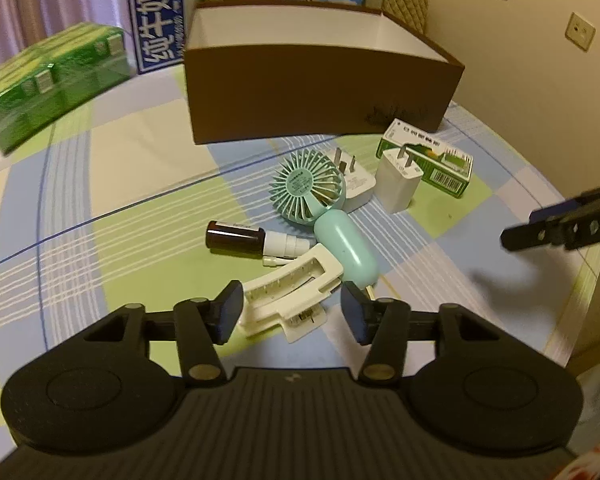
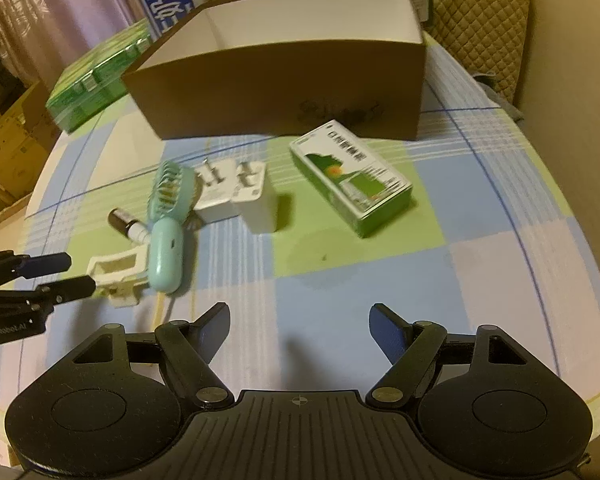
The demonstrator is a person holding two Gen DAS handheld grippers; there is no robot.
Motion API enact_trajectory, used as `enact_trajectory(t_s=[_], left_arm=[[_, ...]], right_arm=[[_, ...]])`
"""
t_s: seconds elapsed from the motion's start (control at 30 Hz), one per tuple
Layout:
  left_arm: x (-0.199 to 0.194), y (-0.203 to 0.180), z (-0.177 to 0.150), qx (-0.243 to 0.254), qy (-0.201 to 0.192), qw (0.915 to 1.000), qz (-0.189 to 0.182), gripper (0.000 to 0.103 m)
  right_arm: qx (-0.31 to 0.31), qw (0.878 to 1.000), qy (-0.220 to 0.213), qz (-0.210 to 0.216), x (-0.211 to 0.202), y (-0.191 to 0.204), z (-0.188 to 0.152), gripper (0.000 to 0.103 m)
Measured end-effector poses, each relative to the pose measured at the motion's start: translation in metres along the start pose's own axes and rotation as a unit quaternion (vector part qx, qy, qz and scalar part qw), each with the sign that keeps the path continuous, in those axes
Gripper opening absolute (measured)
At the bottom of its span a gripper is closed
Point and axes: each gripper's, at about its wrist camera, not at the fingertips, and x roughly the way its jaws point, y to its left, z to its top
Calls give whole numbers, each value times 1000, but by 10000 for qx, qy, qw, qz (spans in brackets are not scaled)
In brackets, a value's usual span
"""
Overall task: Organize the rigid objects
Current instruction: 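Reach the left tool to the white plastic holder and close on it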
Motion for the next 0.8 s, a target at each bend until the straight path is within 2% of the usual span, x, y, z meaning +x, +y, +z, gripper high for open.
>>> enact_trajectory(t_s=[0.2,0.37,0.57,0.8], left_arm=[[24,8,7,174,158,9996,-146,53],[39,10,9,380,320,9985,-229,61],[34,7,3,557,384,9974,-267,60],[15,-7,-16,407,485,9973,-383,60]], right_arm=[[231,9996,74,-107,3,-20,3,74],[410,9989,130,-160,4,-32,3,74],[503,9984,184,-182,6,-39,3,74],[475,9984,287,-119,13,-39,2,74]])
